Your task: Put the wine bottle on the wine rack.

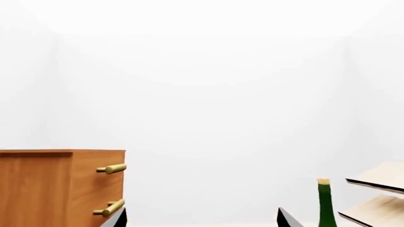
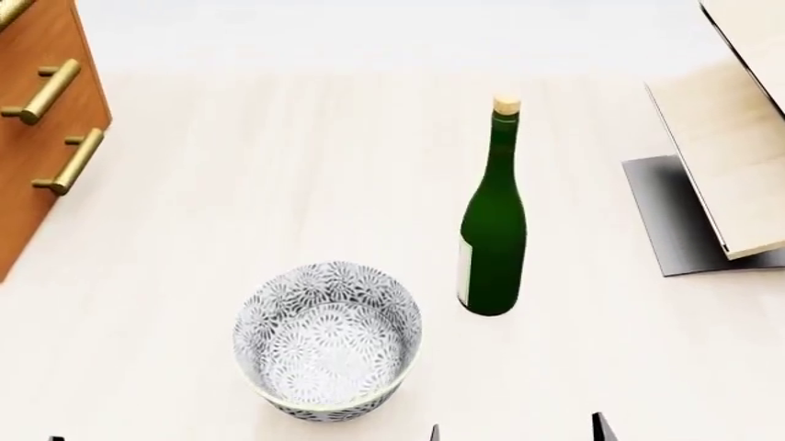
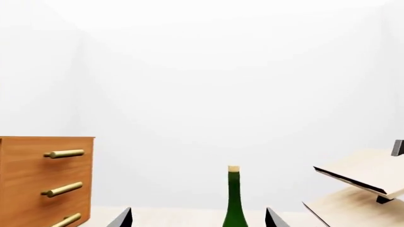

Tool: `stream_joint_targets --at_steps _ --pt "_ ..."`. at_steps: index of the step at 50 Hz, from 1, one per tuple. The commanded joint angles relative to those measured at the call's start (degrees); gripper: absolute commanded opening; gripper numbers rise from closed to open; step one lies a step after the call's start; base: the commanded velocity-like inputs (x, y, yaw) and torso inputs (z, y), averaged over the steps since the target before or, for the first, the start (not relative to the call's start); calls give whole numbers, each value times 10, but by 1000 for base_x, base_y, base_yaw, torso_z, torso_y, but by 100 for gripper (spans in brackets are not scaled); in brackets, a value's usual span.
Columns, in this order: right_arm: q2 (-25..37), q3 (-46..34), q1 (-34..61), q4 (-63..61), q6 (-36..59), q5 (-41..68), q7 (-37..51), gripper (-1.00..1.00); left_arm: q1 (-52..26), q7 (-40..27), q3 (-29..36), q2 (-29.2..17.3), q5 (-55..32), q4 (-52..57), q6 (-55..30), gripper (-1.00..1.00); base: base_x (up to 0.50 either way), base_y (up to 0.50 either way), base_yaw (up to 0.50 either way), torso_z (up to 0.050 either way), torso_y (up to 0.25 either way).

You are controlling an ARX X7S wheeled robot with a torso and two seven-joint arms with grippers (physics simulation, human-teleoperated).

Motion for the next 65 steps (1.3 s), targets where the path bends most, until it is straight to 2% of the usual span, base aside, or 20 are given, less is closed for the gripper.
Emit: stream_joint_targets --at_steps 1,65 --pt "5 -2 0 1 -1 5 4 100 1 -7 6 -4 7 -4 4 100 164 0 0 0 0" --pt "23 -32 6 14 -7 -6 21 100 -5 -30 25 -31 2 -8 1 100 167 0 0 0 0"
